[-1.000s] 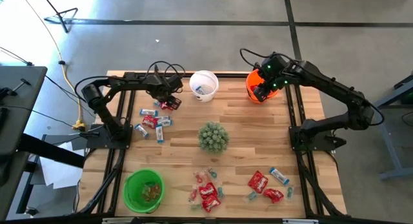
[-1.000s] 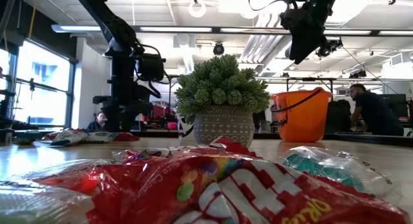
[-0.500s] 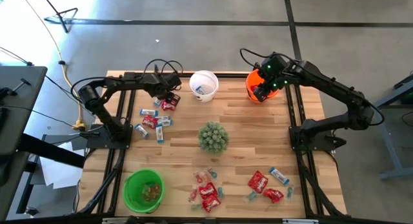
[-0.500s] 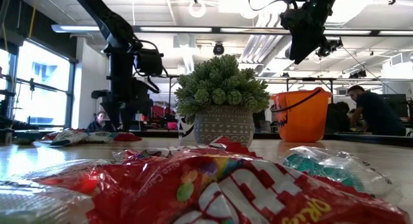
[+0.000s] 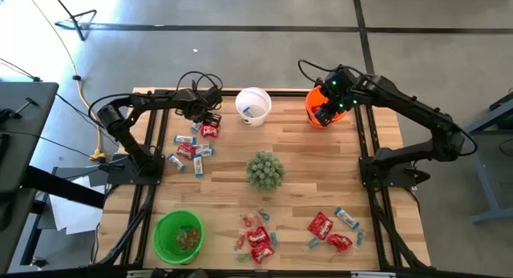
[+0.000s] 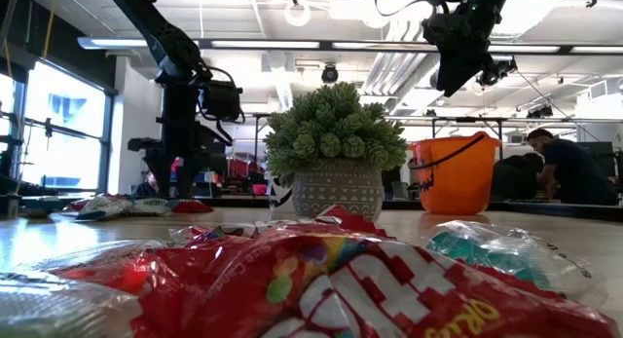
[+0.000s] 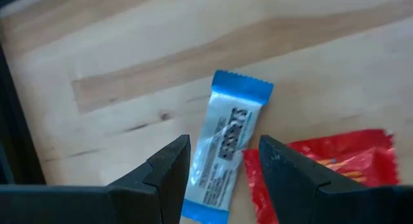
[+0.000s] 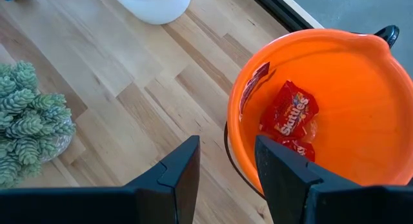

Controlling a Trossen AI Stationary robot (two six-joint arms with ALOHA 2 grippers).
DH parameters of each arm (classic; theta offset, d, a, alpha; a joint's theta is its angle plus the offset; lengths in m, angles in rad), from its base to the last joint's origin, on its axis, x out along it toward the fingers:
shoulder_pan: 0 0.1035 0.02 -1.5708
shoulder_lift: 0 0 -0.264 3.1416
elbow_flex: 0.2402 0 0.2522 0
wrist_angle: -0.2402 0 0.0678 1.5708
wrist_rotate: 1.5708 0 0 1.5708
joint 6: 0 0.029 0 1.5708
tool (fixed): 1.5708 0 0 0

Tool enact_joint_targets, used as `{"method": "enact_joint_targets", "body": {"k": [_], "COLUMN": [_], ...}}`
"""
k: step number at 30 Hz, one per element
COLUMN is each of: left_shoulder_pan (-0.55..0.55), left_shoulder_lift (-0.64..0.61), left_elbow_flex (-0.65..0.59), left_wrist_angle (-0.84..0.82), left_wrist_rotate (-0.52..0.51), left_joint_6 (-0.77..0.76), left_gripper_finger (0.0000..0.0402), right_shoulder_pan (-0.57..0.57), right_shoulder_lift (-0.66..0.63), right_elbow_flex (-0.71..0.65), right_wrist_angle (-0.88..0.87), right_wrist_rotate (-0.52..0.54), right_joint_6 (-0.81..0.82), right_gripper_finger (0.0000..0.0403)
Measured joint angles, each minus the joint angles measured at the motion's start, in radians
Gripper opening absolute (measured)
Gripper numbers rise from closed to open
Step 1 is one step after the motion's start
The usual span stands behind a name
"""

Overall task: Sort candy
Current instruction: Put the white chocolate into the white bucket

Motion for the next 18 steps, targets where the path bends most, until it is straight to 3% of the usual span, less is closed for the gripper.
{"method": "enact_joint_targets", "body": {"k": [18], "left_shoulder_pan": [0.006], "left_shoulder_lift": [0.112], "left_elbow_flex": [0.005], "left_wrist_angle": [-0.017], "left_wrist_rotate": [0.058], "left_joint_6": [-0.03], "left_gripper_finger": [0.0171], "right_shoulder_pan": [0.0], "right_shoulder_lift": [0.0], "right_elbow_flex": [0.0], "right_wrist_angle": [0.0], "right_wrist_rotate": [0.0], "right_joint_6": [0.0], "right_gripper_finger": [0.0144]}}
